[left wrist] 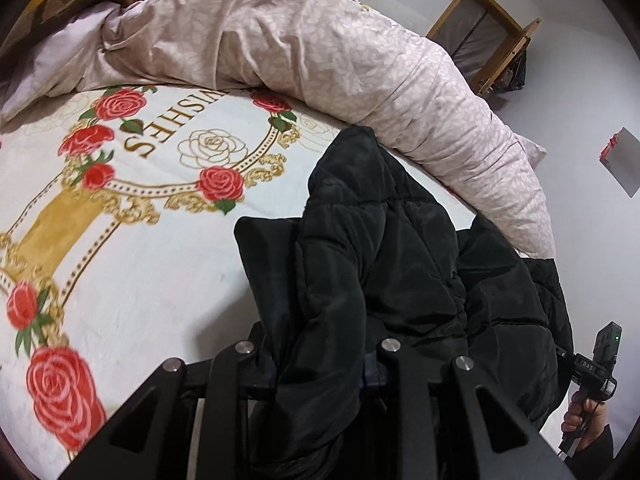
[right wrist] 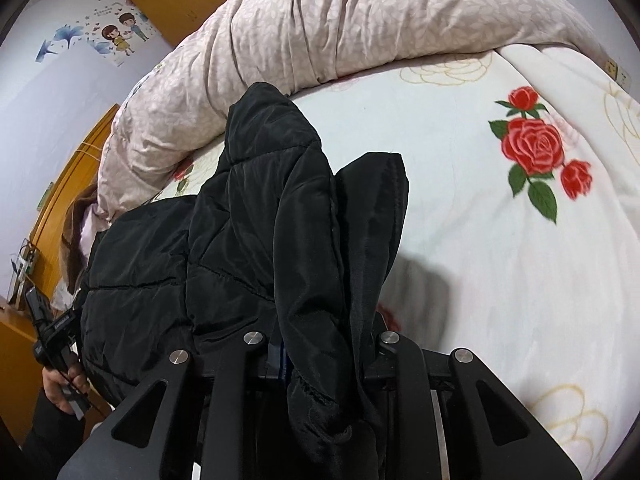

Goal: Fold large clothes

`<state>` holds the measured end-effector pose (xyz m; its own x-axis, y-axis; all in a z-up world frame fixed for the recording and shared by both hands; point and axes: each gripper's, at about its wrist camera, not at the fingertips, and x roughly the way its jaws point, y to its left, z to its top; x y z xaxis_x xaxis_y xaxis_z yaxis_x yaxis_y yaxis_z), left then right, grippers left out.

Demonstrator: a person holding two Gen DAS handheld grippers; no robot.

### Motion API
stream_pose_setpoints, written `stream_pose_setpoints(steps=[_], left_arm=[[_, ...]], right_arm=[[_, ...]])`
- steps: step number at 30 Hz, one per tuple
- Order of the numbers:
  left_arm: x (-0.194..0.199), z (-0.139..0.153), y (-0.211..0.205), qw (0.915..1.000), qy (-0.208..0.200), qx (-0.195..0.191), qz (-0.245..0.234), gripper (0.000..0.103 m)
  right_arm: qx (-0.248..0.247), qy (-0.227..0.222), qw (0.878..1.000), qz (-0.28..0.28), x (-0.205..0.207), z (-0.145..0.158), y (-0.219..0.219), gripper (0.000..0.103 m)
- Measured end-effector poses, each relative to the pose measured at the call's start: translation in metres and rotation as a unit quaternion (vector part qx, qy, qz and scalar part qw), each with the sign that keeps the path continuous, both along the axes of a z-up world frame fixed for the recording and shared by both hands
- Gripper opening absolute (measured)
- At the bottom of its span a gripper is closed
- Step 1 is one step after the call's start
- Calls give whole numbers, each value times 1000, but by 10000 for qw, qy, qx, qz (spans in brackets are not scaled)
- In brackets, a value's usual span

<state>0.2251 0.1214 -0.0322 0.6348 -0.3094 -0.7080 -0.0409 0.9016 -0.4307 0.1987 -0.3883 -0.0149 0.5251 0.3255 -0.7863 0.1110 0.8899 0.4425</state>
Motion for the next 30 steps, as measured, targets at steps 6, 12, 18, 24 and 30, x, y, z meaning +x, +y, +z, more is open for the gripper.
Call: stream_pose_setpoints(steps=[6,12,18,24,30], left_arm=[[-2,3,-7,10000,-11,54,-57,27],[23,19,-34,9994,-221,50,-263,27],[69,29,-89,9972,-389,-24,-636,27],[113,21,-150,9940,-429,-130,-998,27],[159,-14,-196,9933,-222,39,-1137,27]], right_arm=[[1,-49,10000,-44,-3,6,0,22],[-60,-225,9995,-213,4,20,-26,22],[-236,-332,9979,-513,25,33,-73,23],[-450,-309,9950,-835,52,28,-136,23],[-553,-55,9927,-1067,83,-11,-172,25]])
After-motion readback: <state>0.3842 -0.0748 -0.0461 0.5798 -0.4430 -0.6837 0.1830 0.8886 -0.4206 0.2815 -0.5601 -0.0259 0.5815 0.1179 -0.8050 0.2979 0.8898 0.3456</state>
